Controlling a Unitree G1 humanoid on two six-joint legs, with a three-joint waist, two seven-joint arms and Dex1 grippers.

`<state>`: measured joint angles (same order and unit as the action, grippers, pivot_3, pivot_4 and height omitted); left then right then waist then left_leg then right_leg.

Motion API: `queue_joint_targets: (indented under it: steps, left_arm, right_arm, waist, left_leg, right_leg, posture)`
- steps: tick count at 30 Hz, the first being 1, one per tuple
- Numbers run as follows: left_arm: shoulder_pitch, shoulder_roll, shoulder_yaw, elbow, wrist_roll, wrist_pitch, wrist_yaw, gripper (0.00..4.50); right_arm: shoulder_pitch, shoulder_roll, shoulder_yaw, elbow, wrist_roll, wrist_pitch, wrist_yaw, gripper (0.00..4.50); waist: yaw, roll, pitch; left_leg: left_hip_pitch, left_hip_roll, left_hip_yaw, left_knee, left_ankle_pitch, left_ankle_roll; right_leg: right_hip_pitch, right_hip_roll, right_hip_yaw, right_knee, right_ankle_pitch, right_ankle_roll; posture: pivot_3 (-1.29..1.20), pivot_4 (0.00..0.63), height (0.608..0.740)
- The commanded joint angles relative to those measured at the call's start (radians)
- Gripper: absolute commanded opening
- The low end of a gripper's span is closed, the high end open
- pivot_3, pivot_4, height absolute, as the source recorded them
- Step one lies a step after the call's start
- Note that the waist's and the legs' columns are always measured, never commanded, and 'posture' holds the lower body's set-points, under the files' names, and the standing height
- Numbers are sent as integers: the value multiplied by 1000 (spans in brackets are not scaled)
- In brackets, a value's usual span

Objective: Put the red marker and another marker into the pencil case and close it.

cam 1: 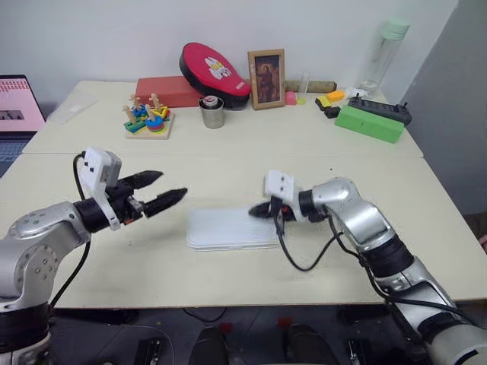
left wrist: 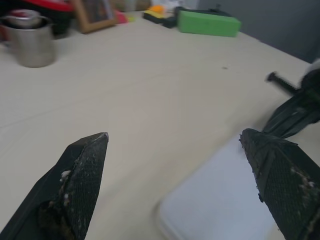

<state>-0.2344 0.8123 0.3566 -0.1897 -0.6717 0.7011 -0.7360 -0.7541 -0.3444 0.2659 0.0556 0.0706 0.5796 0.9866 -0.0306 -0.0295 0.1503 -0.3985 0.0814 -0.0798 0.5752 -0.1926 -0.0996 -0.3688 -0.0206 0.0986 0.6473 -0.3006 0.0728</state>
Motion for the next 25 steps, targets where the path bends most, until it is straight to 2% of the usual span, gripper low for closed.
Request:
queue_joint_targets:
  steps: [1, 6, 11, 16, 19, 25]
  left_arm:
    - [-47, 0, -49, 144, 160, -123, 64, 4500]
    - [-114, -16, -53, 302, 230, -219, 77, 4500]
    - [-138, -19, -67, 344, 256, -243, 55, 4500]
    - [-131, -21, -62, 332, 254, -232, 44, 4500]
    - [-125, -19, -57, 326, 252, -227, 40, 4500]
    - [-108, -22, -44, 285, 234, -188, 50, 4500]
  right_arm:
    - [-29, -45, -176, 58, 56, 41, -95, 403]
    - [5, -123, -260, 11, 116, 137, -110, 1393]
    - [44, -134, -308, -51, 159, 195, -157, 2562]
    - [72, -139, -320, -109, 202, 246, -186, 4016]
    - [82, -143, -322, -131, 221, 261, -202, 4459]
    - [98, -151, -319, -138, 254, 267, -221, 4459]
  waist:
    - [5, 0, 0]
    - [4, -1, 0]
    - [-7, 0, 0]
    - [-9, 0, 0]
    - [-8, 0, 0]
    - [-5, 0, 0]
  left_leg:
    - [0, 0, 0, 0, 0, 0]
    - [-2, -1, 1, -1, 0, 0]
    - [-2, -1, 0, -2, 0, 0]
    - [-2, -1, 0, -2, 0, 0]
    - [-2, -1, 0, -1, 0, 0]
    - [-2, -1, 0, -2, 0, 0]
  right_leg:
    - [0, 0, 0, -1, 0, 0]
    - [-1, -1, 0, -1, 0, 0]
    - [-2, -1, 0, -1, 0, -1]
    - [-1, -1, 1, 0, 0, 0]
    - [-1, -1, 1, 0, 0, 0]
    - [-1, -1, 0, 0, 0, 0]
  posture:
    - [0, 150, 740]
    - [0, 150, 740]
    - [0, 150, 740]
    - [0, 150, 740]
    - [0, 150, 740]
    - [0, 150, 740]
